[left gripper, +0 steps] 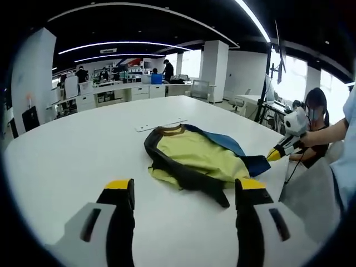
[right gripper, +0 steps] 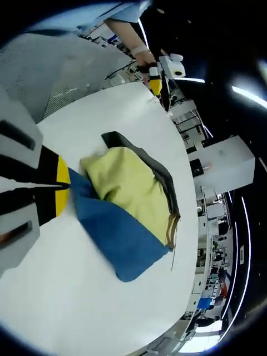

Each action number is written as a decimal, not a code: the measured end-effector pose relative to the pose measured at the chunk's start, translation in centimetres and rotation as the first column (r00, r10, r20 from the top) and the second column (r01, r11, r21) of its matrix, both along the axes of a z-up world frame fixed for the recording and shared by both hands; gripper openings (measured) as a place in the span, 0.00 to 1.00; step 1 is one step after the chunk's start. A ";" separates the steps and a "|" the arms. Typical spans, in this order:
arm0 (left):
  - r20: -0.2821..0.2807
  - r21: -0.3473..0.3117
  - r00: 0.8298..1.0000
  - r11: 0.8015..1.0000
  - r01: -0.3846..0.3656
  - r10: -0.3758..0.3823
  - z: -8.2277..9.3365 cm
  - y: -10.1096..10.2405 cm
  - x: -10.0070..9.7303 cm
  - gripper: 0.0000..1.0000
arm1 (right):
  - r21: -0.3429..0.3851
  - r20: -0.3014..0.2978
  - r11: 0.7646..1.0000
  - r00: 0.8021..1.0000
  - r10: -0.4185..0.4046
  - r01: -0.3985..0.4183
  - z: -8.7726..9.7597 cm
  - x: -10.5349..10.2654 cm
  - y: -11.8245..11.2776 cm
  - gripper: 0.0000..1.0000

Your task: Fold the garment on the visible template until the final outline fits inside the template.

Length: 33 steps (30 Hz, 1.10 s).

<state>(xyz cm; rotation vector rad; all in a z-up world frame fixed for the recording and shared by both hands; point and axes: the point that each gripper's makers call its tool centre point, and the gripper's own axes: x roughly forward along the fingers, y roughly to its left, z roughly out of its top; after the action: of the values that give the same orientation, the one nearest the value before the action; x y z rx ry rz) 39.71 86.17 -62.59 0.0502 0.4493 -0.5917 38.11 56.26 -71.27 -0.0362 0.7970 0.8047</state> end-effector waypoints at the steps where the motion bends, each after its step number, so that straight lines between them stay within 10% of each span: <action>1: -0.002 -0.003 1.000 1.000 -0.001 0.001 -0.1 -0.1 0.0 0.70 | -0.018 0.011 1.000 1.000 0.006 -0.006 0.3 0.4 -0.8 0.00; 19: -0.018 -0.035 1.000 0.999 -0.016 0.016 -1.4 -1.5 0.1 0.69 | -0.209 0.049 0.978 0.999 -0.016 0.025 3.1 5.0 -10.7 0.00; 33: -0.043 -0.048 0.994 0.994 -0.098 0.096 -2.8 -1.4 -0.4 0.68 | -0.350 0.015 0.933 0.997 -0.080 0.080 1.1 11.8 -18.6 0.00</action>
<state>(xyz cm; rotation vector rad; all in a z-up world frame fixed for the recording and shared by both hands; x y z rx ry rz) 39.30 84.75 -65.39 -0.0312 0.4738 -0.5087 49.91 37.62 -70.21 -0.3210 0.9284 0.5772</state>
